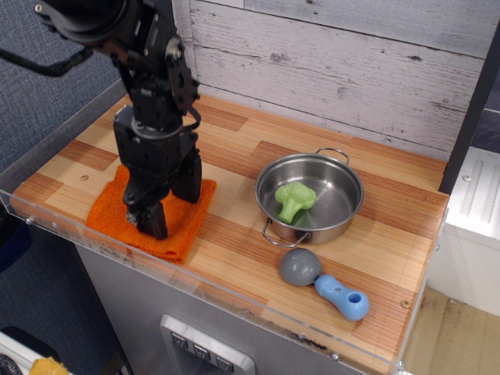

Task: Move the Orange cloth towards the edge of the table

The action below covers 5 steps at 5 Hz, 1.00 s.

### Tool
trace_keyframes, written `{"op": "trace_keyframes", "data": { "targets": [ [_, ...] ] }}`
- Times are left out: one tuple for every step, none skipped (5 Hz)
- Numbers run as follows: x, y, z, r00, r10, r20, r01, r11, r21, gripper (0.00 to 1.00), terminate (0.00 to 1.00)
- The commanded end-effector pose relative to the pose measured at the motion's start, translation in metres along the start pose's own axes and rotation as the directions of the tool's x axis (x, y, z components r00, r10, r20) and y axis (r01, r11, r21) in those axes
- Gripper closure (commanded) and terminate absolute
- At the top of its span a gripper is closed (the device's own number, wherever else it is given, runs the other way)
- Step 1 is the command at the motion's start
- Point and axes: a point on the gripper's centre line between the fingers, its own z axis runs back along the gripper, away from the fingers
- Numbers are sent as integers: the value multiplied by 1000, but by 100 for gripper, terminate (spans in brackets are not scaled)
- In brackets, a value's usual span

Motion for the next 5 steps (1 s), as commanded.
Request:
{"op": "trace_keyframes", "data": {
  "targets": [
    [6,-31,52,1000,-19,19,21,989,-145,0,0],
    [0,-34,83,998,-12,55,21,984,-180,0,0],
    [-5,-28,106,997,7,72,10,974,-226,0,0],
    [-5,-28,106,997,7,72,10,974,-226,0,0],
    [-5,-28,106,997,7,72,10,974,-226,0,0]
  ]
}}
